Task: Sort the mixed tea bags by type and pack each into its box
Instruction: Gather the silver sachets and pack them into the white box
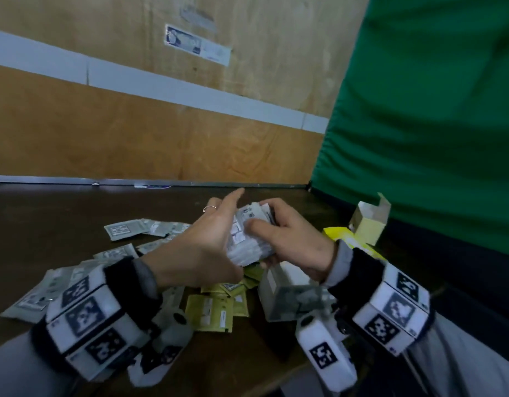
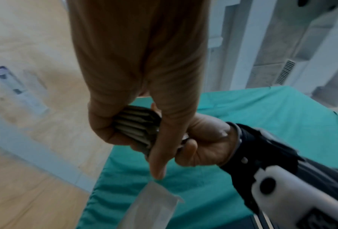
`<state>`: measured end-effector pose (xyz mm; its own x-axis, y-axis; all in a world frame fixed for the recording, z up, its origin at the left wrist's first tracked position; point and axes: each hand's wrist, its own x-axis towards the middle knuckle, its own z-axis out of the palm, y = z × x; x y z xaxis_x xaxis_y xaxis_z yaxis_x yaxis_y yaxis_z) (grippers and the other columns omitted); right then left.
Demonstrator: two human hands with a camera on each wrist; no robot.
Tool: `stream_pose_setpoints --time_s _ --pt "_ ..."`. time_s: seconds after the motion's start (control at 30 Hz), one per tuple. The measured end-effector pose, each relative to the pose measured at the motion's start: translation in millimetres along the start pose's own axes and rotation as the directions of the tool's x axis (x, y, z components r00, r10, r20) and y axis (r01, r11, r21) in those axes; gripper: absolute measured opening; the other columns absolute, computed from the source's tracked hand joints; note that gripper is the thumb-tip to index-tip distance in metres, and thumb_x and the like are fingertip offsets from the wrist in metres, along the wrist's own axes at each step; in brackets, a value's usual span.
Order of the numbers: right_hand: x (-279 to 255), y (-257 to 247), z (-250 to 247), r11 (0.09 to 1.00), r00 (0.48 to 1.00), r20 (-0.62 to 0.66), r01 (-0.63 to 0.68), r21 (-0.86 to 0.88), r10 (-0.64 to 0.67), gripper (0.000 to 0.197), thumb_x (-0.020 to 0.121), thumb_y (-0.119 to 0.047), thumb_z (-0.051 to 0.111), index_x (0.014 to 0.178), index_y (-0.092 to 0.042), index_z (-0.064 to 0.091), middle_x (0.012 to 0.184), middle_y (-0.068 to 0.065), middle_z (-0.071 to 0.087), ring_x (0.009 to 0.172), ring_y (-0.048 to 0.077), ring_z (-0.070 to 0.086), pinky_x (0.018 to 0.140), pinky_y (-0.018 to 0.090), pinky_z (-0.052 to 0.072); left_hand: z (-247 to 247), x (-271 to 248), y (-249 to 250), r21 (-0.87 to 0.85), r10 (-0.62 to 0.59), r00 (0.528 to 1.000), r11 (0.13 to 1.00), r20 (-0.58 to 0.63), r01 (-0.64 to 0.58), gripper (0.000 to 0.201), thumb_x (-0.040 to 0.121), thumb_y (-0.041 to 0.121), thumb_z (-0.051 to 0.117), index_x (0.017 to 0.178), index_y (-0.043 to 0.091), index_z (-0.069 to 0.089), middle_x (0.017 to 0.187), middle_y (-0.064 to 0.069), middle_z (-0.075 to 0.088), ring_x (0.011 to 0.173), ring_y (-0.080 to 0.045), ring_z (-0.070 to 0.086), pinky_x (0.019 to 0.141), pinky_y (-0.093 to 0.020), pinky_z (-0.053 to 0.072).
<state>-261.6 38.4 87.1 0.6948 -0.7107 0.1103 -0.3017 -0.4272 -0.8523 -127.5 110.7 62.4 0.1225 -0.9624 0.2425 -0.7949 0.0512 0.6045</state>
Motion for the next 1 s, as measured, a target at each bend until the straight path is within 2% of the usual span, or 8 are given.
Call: stream_pose_setpoints --time_s 0.1,0.23,0.4,0.5,0.6,0.73,0.83,1.0 --pt "-13 5 -11 0.989 1.0 -0.011 0.009 0.149 -0.008 0.039 0.083 -0.019 0.069 0.113 -0.013 0.045 0.094 0.004 0.061 0.063 0.01 0.066 0.042 0.025 0.052 13 -2 10 -0.063 0.072 0.996 0.995 -0.049 -0.075 0.136 0.065 0.02 0.085 0.144 0.039 -0.024 0.14 0.011 0.019 0.13 -0.008 0.03 0.096 -0.018 0.03" --pt "-21 11 -39 0.985 0.976 -0.215 0.077 0.155 -0.042 0.048 0.077 -0.009 0.074 0.114 -0.005 0.045 0.093 0.008 0.063 0.059 0.011 0.065 0.041 0.027 0.053 30 12 17 -0.141 0.13 0.981 0.979 -0.145 -0.15 0.142 0.056 0.037 0.089 0.148 0.032 -0.02 0.143 0.008 0.024 0.125 -0.002 0.028 0.096 -0.017 0.027" --pt "-34 34 -80 0.978 0.891 -0.403 0.2 -0.059 -0.207 0.046 0.075 -0.008 0.075 0.109 -0.013 0.043 0.084 0.002 0.063 0.063 0.013 0.065 0.042 0.028 0.053 49 43 7 0.031 0.039 0.975 0.998 0.217 -0.046 0.123 0.062 0.059 0.079 0.152 0.017 0.006 0.156 -0.002 0.023 0.143 -0.021 0.025 0.115 -0.039 0.028" --pt "-51 44 -92 0.916 0.889 -0.23 0.363 -0.169 -0.395 0.049 0.071 -0.003 0.076 0.109 -0.015 0.048 0.089 -0.001 0.061 0.071 0.006 0.065 0.054 0.019 0.054 59 55 -1 -0.062 0.011 0.978 0.998 0.207 0.002 0.068 0.081 0.042 0.07 0.139 0.017 0.044 0.136 -0.001 0.054 0.121 -0.018 0.053 0.101 -0.037 0.046" --pt "-59 57 -92 0.788 0.87 -0.027 0.432 -0.439 -0.492 0.05 0.07 -0.013 0.08 0.11 -0.02 0.051 0.096 -0.014 0.061 0.086 -0.002 0.062 0.07 0.014 0.052 60 57 -3 -0.072 0.033 0.993 0.997 0.118 -0.024 0.011 0.093 0.031 0.057 0.094 0.025 0.066 0.1 -0.001 0.069 0.091 -0.017 0.065 0.073 -0.028 0.051" --pt "-51 79 -86 0.479 0.842 0.129 0.416 -0.773 -0.523 0.04 0.078 -0.027 0.072 0.112 -0.029 0.05 0.104 -0.009 0.064 0.092 0.012 0.065 0.072 0.027 0.054 61 55 1 -0.055 0.058 0.993 0.997 0.105 -0.052 0.03 0.097 0.029 0.05 0.073 0.017 0.062 0.086 -0.015 0.067 0.081 -0.028 0.065 0.064 -0.035 0.05" --pt "-42 83 -75 0.286 0.9 0.185 0.312 -0.906 -0.395 0.039 0.085 -0.032 0.06 0.122 -0.03 0.047 0.118 -0.006 0.059 0.103 0.02 0.061 0.074 0.035 0.053 65 55 0 -0.09 0.082 0.991 0.993 0.104 -0.073 0.034 0.096 0.025 0.053 0.063 0.02 0.056 0.074 -0.009 0.062 0.076 -0.026 0.064 0.077 -0.045 0.054" --pt "-21 83 -60 0.413 0.998 0.057 0.049 -0.909 0.007 0.053 0.086 -0.03 0.062 0.128 -0.019 0.032 0.118 0.009 0.06 0.106 0.032 0.058 0.078 0.037 0.048 77 50 -4 -0.139 0.136 0.956 0.985 0.262 -0.102 0.031 0.078 0.032 0.062 0.104 0.017 0.065 0.099 -0.005 0.071 0.094 -0.022 0.066 0.086 -0.047 0.053"
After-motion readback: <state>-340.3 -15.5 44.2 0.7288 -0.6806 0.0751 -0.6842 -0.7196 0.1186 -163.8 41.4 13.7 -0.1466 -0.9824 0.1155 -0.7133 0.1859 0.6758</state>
